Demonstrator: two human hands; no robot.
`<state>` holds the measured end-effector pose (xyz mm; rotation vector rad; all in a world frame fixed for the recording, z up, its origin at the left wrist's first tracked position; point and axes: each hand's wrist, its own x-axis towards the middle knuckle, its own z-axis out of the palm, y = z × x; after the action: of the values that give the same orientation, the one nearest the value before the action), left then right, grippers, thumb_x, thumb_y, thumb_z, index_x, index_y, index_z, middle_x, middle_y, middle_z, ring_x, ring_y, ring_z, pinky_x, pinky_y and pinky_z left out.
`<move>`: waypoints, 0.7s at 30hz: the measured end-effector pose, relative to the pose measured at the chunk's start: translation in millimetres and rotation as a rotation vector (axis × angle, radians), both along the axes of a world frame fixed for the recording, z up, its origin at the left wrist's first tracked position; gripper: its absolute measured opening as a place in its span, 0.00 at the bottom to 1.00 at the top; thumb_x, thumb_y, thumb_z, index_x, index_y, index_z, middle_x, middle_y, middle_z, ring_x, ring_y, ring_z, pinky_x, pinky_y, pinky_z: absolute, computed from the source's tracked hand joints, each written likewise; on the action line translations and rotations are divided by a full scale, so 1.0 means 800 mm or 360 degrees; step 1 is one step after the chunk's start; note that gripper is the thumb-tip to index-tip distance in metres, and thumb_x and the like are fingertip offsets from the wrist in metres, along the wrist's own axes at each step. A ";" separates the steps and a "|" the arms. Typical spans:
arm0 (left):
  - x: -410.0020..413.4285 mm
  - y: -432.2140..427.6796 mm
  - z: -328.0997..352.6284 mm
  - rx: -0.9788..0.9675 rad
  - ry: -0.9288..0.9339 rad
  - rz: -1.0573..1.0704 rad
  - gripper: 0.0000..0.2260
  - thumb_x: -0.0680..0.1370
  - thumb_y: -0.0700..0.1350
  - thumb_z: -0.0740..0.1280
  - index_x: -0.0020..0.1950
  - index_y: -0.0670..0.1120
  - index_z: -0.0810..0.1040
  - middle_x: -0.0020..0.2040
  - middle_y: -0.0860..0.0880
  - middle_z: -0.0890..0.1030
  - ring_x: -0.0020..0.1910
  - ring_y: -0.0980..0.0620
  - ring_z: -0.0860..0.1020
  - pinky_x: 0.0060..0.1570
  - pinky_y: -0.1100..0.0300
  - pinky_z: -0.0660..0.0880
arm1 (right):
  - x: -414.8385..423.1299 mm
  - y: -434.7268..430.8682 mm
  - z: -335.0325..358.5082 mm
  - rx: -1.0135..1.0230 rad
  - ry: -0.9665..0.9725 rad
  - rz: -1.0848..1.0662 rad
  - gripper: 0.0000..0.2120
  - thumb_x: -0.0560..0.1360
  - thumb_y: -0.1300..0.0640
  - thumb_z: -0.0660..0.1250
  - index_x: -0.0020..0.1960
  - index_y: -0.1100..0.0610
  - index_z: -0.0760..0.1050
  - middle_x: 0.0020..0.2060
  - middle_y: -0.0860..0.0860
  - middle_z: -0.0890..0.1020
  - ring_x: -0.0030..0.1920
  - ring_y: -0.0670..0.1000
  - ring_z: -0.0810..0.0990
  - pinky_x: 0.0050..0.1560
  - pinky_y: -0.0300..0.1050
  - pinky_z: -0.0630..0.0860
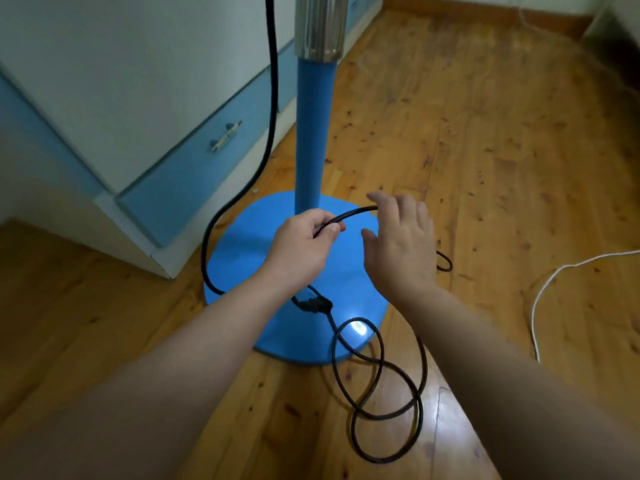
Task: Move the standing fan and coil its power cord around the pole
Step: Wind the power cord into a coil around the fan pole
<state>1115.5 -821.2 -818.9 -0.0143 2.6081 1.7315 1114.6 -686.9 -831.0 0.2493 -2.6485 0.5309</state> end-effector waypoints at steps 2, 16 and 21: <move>-0.006 -0.001 0.020 0.0057 0.0018 -0.0017 0.10 0.77 0.41 0.62 0.39 0.52 0.76 0.26 0.54 0.72 0.25 0.57 0.67 0.32 0.59 0.64 | -0.011 0.001 0.014 -0.0049 0.0020 -0.0012 0.17 0.72 0.60 0.66 0.60 0.60 0.73 0.53 0.61 0.76 0.54 0.63 0.72 0.47 0.55 0.66; -0.034 -0.050 0.061 0.0260 0.0119 0.0198 0.09 0.76 0.40 0.65 0.40 0.51 0.79 0.30 0.53 0.77 0.28 0.60 0.74 0.34 0.66 0.73 | -0.062 0.031 0.077 -0.0461 0.0146 0.0146 0.06 0.77 0.61 0.60 0.47 0.63 0.74 0.39 0.54 0.74 0.40 0.57 0.73 0.36 0.44 0.60; -0.047 -0.045 0.059 0.0601 -0.0053 0.0309 0.08 0.77 0.37 0.63 0.43 0.47 0.79 0.31 0.50 0.73 0.29 0.55 0.71 0.35 0.60 0.73 | -0.070 0.028 0.079 -0.0703 0.0086 0.0075 0.04 0.76 0.59 0.62 0.42 0.55 0.73 0.32 0.45 0.72 0.33 0.44 0.69 0.31 0.34 0.61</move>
<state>1078.3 -857.3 -771.9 -0.2976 2.2791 2.2382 1058.9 -664.1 -767.6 0.1861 -2.3991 1.0847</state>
